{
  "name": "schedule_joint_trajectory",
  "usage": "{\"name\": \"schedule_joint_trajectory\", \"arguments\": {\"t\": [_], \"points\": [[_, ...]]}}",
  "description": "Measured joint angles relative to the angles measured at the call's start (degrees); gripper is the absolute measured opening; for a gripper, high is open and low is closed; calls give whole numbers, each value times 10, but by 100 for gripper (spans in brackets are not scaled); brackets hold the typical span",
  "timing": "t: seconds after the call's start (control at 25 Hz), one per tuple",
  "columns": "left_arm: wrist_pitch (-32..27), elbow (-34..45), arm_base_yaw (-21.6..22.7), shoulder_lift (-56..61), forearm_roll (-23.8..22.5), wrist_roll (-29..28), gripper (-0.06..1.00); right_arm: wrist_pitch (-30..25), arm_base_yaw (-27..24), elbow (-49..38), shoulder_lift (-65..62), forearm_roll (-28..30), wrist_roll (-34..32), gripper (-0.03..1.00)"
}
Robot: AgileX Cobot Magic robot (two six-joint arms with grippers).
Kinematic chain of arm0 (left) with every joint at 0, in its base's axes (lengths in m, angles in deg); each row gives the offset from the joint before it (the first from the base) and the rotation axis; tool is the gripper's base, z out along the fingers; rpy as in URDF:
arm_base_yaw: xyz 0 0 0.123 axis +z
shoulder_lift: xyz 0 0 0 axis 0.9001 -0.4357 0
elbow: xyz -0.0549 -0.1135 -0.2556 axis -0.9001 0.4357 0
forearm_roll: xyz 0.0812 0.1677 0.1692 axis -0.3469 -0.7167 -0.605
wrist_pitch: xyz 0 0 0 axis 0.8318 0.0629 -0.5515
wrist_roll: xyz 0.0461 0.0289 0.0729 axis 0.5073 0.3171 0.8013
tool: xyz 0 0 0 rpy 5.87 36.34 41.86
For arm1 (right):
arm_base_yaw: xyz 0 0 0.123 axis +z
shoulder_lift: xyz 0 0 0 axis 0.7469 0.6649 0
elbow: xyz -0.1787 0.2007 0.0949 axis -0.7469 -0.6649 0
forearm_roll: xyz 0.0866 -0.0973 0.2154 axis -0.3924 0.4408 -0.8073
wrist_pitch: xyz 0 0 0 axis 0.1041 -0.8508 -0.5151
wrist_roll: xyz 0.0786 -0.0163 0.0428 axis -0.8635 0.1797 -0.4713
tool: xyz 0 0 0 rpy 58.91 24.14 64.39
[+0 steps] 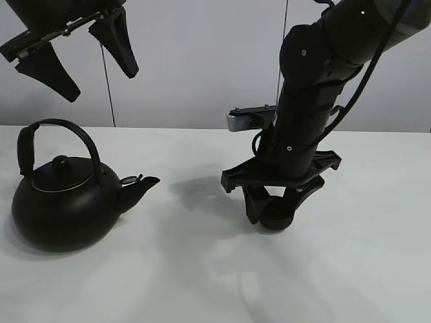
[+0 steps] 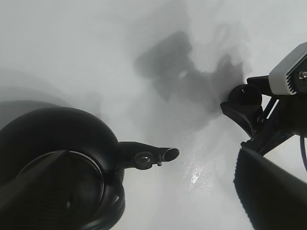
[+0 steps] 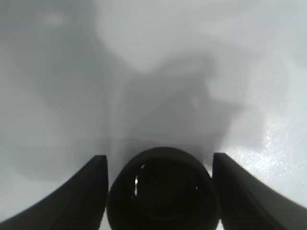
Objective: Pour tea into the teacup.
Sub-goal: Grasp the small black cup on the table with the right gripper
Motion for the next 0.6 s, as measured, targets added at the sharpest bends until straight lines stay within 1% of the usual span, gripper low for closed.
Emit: {"name": "schedule_joint_trajectory", "arguments": {"t": [0.04, 0.24, 0.36, 0.44, 0.6], "points": [[0, 0, 0, 0, 0, 0, 66, 0, 0, 0, 1, 1, -2, 40], [0, 0, 0, 0, 0, 0, 66, -4, 0, 4, 3, 1, -4, 40], [0, 0, 0, 0, 0, 0, 66, -7, 0, 12, 2, -17, -2, 40], [0, 0, 0, 0, 0, 0, 66, -18, 1, 25, 0, -32, 5, 40], [1, 0, 0, 0, 0, 0, 66, -47, 22, 61, -2, -37, 18, 40]]}}
